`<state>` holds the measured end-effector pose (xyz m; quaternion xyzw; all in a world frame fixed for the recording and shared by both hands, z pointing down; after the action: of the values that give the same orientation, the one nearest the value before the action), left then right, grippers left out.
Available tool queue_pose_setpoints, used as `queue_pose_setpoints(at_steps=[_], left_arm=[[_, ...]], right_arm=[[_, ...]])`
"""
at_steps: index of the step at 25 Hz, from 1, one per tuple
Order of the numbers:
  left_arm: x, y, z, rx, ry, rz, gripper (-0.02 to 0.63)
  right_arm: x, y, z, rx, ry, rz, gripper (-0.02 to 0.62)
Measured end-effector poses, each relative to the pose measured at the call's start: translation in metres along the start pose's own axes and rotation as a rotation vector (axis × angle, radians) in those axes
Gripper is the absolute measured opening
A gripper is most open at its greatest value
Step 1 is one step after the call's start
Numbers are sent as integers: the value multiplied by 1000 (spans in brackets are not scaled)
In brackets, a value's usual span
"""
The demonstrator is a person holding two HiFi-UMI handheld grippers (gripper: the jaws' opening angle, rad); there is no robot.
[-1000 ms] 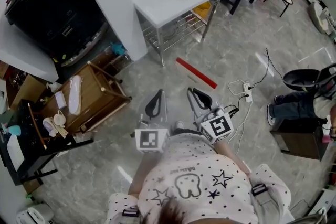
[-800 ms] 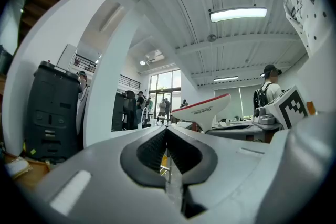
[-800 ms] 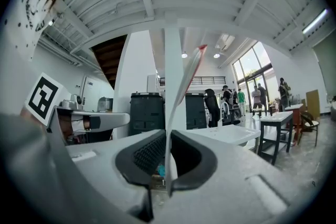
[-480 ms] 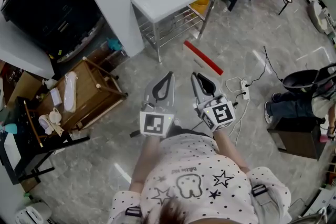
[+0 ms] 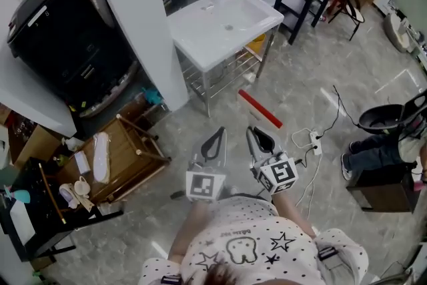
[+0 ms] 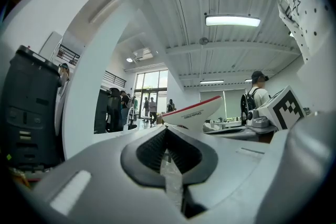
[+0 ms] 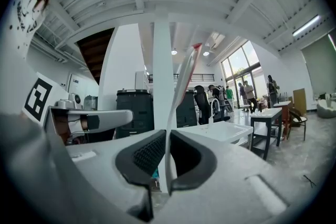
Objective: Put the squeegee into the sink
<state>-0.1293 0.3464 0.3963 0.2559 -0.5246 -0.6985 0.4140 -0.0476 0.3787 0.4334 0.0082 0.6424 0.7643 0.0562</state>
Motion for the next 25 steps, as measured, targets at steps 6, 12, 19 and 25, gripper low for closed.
queue_pose_setpoints(at_steps=[6,12,19,25], left_arm=[[19,4,-3,22,21,23,-11],[29,4,-1,21,33,23,-11],[32,11,-9,23,60,23,-5],[49,18,-28,27,8,40,-4]], right_arm=[[7,4,-20,-7,20,-11,28],[14,9,-28,-6,29,-20,28],[10,16,-40,11,12,-30,28],[-1,26,-65,24,-26,-50,28]])
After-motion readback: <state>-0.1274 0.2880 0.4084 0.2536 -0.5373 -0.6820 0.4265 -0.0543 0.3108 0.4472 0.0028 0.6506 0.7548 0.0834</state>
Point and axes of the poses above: the fingertips, and each gripper's own axes: z backward along the fingers, x to its left, y out of its underside, the point moved 1 cm from there along z, backward along the fingers, and after that the axes turned 14 degrees about -x, right-handed, at the moved point
